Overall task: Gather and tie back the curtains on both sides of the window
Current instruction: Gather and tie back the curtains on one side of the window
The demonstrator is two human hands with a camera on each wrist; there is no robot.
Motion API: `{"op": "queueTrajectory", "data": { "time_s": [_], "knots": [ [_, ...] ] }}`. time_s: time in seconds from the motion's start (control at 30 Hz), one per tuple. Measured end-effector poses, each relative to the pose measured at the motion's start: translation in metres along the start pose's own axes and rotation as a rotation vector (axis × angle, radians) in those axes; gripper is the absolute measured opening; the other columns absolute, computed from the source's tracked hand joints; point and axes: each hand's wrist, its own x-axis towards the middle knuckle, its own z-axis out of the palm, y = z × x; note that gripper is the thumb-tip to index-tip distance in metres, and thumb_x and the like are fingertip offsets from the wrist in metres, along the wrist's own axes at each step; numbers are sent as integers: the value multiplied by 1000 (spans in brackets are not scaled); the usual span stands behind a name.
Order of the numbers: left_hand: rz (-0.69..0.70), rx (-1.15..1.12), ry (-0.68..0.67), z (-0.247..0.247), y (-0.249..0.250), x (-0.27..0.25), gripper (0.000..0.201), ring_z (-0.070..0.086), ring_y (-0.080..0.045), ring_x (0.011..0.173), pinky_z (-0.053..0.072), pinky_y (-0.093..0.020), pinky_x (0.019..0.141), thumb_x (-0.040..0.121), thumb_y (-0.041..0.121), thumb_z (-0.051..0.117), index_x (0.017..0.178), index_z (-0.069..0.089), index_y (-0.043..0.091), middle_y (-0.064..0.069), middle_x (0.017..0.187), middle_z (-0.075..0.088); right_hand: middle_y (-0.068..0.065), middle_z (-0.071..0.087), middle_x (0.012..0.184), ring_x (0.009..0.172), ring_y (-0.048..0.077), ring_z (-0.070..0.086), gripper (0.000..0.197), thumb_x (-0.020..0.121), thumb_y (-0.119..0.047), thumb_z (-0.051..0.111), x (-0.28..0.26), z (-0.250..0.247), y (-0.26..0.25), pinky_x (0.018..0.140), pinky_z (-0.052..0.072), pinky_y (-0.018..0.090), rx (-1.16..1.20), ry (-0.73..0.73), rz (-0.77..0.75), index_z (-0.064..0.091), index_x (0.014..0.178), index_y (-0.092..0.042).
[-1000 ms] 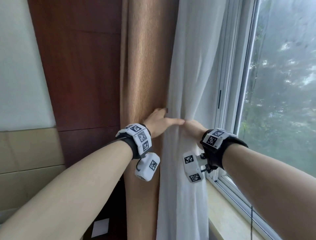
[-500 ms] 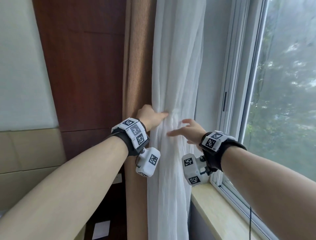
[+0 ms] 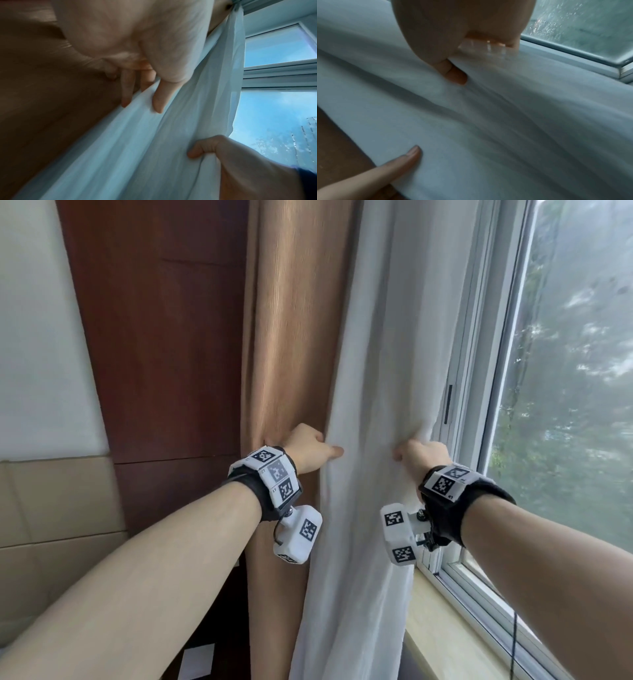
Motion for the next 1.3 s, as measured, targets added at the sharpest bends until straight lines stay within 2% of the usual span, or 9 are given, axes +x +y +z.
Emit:
{"op": "queueTrajectory", "data": {
  "time_s": [0.17, 0.33, 0.53, 0.63, 0.7, 0.77, 0.93, 1.1, 1.3],
  "knots": [
    [-12, 10, -30, 11, 7, 0, 79, 73, -21, 98, 50, -46, 105, 22, 66, 76, 85, 77, 18, 5, 93, 79, 8, 63, 100, 82, 26, 63, 57, 80, -33, 74, -2, -21, 8, 72, 51, 35, -48, 80, 24, 53, 127, -9],
    [10, 176, 18, 22, 20, -18, 41, 62, -18, 100, 26, -43, 115, 61, 54, 86, 79, 62, 26, 14, 98, 70, 17, 44, 146, 131, 40, 50, 87, 75, -39, 80, -11, -30, 6, 110, 44, 53, -216, 270, 13, 38, 144, -6],
    [46, 121, 69, 34, 33, -33, 58, 63, -19, 105, 37, -44, 108, 69, 58, 86, 108, 58, 27, 11, 105, 70, 15, 68, 114, 103, 38, 66, 46, 79, -26, 71, -18, -59, 13, 90, 56, 42, -22, 214, 29, 62, 119, -6],
    [79, -41, 43, 41, 42, -41, 62, 67, -15, 100, 48, -44, 101, 50, 57, 91, 87, 53, 24, 15, 94, 72, 11, 69, 101, 88, 32, 65, 29, 75, -20, 76, -27, -66, 15, 72, 52, 35, 45, 84, 0, 66, 98, -6],
    [130, -132, -28, 44, 49, -46, 50, 68, -10, 89, 51, -34, 92, 52, 46, 95, 72, 58, 20, 13, 86, 73, 10, 72, 102, 90, 29, 67, 20, 69, -15, 80, -38, -69, 15, 81, 54, 38, 46, -77, -50, 73, 86, -7],
    [186, -201, -131, 45, 59, -55, 28, 66, -8, 94, 45, -21, 85, 73, 32, 92, 84, 76, 12, 4, 95, 74, 9, 78, 100, 100, 32, 71, 28, 56, -20, 84, -46, -72, 14, 98, 55, 45, -32, -215, -111, 80, 82, -9],
    [159, -328, -349, 47, 73, -74, 53, 60, -3, 112, 36, -27, 106, 83, 43, 81, 124, 71, 10, 9, 120, 69, 6, 75, 109, 104, 25, 71, 84, 38, -47, 90, -61, -71, 9, 99, 56, 43, -266, -340, -169, 76, 113, -13],
    [163, -349, -252, 51, 78, -71, 38, 66, -16, 119, 45, -24, 102, 84, 24, 86, 114, 76, 2, -4, 120, 75, 7, 74, 98, 96, 27, 69, 21, 65, -12, 80, -67, -83, 6, 88, 57, 37, -229, -268, -178, 78, 86, -8],
    [135, -249, -175, 53, 67, -69, 21, 57, -17, 126, 36, -24, 98, 91, 17, 79, 109, 76, 8, -5, 127, 68, 17, 64, 81, 74, 30, 57, 5, 68, -8, 59, -66, -97, 16, 66, 45, 35, -65, 1, -145, 61, 63, -7]
  ]
}}
